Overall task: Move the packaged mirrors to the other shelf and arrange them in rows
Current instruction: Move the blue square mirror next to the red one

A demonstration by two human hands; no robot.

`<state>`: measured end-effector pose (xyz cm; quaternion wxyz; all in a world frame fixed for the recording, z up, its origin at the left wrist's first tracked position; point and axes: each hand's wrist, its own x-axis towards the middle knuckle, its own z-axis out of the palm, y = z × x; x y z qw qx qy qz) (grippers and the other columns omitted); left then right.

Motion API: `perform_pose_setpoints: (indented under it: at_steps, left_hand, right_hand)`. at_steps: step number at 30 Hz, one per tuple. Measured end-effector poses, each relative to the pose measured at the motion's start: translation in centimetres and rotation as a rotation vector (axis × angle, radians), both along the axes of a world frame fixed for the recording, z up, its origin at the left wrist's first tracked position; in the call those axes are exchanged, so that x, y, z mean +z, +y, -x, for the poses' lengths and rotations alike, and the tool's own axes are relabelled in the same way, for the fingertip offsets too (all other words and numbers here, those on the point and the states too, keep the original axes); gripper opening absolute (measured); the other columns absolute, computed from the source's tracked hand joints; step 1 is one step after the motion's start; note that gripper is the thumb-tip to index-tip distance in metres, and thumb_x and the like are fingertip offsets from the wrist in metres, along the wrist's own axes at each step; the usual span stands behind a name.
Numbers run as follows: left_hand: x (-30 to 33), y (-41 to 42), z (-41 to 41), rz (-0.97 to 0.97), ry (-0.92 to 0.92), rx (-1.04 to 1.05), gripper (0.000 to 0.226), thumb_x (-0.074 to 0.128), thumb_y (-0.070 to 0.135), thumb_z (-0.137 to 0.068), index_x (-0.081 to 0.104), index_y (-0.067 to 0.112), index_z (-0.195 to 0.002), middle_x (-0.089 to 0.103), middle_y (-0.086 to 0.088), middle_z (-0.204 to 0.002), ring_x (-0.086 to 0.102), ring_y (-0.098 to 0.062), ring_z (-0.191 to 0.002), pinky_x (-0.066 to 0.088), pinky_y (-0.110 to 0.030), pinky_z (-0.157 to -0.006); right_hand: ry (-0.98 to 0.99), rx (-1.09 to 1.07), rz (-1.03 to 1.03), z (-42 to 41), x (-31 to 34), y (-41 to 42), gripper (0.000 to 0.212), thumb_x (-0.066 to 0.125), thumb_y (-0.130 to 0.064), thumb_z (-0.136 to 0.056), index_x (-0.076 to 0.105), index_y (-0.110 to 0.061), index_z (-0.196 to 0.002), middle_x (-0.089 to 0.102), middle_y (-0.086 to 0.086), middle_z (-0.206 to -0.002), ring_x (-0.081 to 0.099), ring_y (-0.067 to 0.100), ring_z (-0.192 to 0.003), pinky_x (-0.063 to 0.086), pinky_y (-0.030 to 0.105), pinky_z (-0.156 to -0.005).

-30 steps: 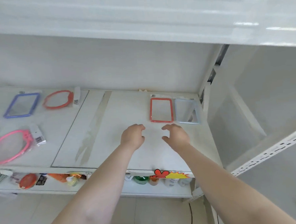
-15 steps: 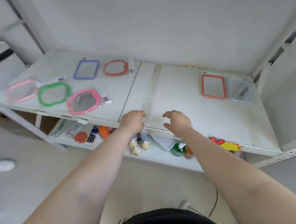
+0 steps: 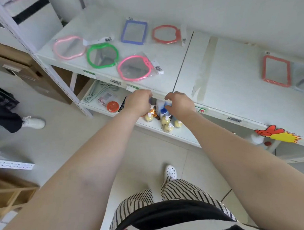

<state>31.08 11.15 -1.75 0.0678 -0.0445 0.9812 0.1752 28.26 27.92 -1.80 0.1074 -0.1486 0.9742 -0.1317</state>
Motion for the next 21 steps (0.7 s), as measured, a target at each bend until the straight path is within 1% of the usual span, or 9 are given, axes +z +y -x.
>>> perform_pose_setpoints:
  at_steps: [2,4,8,12,15,17,21]
  left_hand:
    - [-0.3,-1.1,0.7,-0.004,0.015,0.009,0.039,0.053,0.014,-0.087,0.058,0.02,-0.125,0.065,-0.005,-0.124,0.058,-0.029,-0.115,0.05,-0.037,-0.09]
    - [-0.5,-2.1,1.9,-0.012,0.013,0.023,0.042,0.055,0.015,-0.086,0.057,0.021,-0.128,0.064,-0.005,-0.126,0.058,-0.028,-0.117,0.049,-0.036,-0.093]
    - [-0.2,-4.0,5.4,-0.011,0.043,0.025,0.047,0.056,0.008,-0.083,0.057,0.021,-0.128,0.063,-0.004,-0.128,0.058,-0.029,-0.118,0.048,-0.035,-0.093]
    - [0.8,-5.8,9.6,0.078,0.078,-0.025,0.038,0.053,0.007,-0.085,0.062,0.015,-0.122,0.067,-0.009,-0.121,0.06,-0.032,-0.111,0.049,-0.035,-0.086]
    - [1.5,-7.7,12.4,0.084,0.088,-0.048,0.042,0.053,0.01,-0.087,0.059,0.016,-0.128,0.067,-0.007,-0.122,0.061,-0.03,-0.112,0.05,-0.037,-0.091]
    - [1.9,-9.1,13.9,0.08,0.094,-0.038,0.046,0.056,0.01,-0.083,0.058,0.017,-0.128,0.065,-0.007,-0.124,0.061,-0.029,-0.114,0.051,-0.038,-0.094]
    - [2.2,-12.0,17.2,0.055,0.084,-0.03,0.046,0.054,0.007,-0.082,0.058,0.017,-0.126,0.063,-0.008,-0.122,0.059,-0.03,-0.114,0.051,-0.039,-0.091]
  right_hand:
    - [0.004,-0.007,-0.001,0.7,-0.2,-1.3,0.036,0.057,-0.022,-0.091,0.057,-0.023,-0.127,0.058,0.005,-0.123,0.054,0.025,-0.116,0.047,0.035,-0.085]
    - [0.016,-0.007,-0.004,2.0,-0.3,-2.4,0.035,0.056,-0.023,-0.092,0.057,-0.022,-0.127,0.058,0.005,-0.123,0.054,0.025,-0.116,0.046,0.034,-0.084]
    - [0.045,0.011,0.011,5.5,-0.5,-4.7,0.035,0.055,-0.022,-0.092,0.057,-0.022,-0.127,0.059,0.005,-0.124,0.053,0.024,-0.117,0.046,0.034,-0.086]
    - [0.061,-0.023,0.058,9.8,-0.3,-6.8,0.034,0.056,-0.021,-0.09,0.06,-0.022,-0.124,0.061,0.003,-0.124,0.056,0.024,-0.115,0.048,0.035,-0.089]
    - [0.074,-0.023,0.056,12.8,0.1,-8.5,0.033,0.056,-0.021,-0.09,0.061,-0.022,-0.123,0.062,0.005,-0.12,0.059,0.027,-0.111,0.05,0.036,-0.087]
    - [0.08,-0.024,0.045,14.4,0.4,-9.7,0.033,0.056,-0.022,-0.09,0.061,-0.022,-0.123,0.062,0.005,-0.118,0.059,0.027,-0.109,0.049,0.034,-0.085]
    - [0.094,-0.066,0.047,17.0,0.8,-11.7,0.033,0.056,-0.023,-0.09,0.062,-0.022,-0.122,0.063,0.005,-0.118,0.059,0.027,-0.11,0.049,0.034,-0.086]
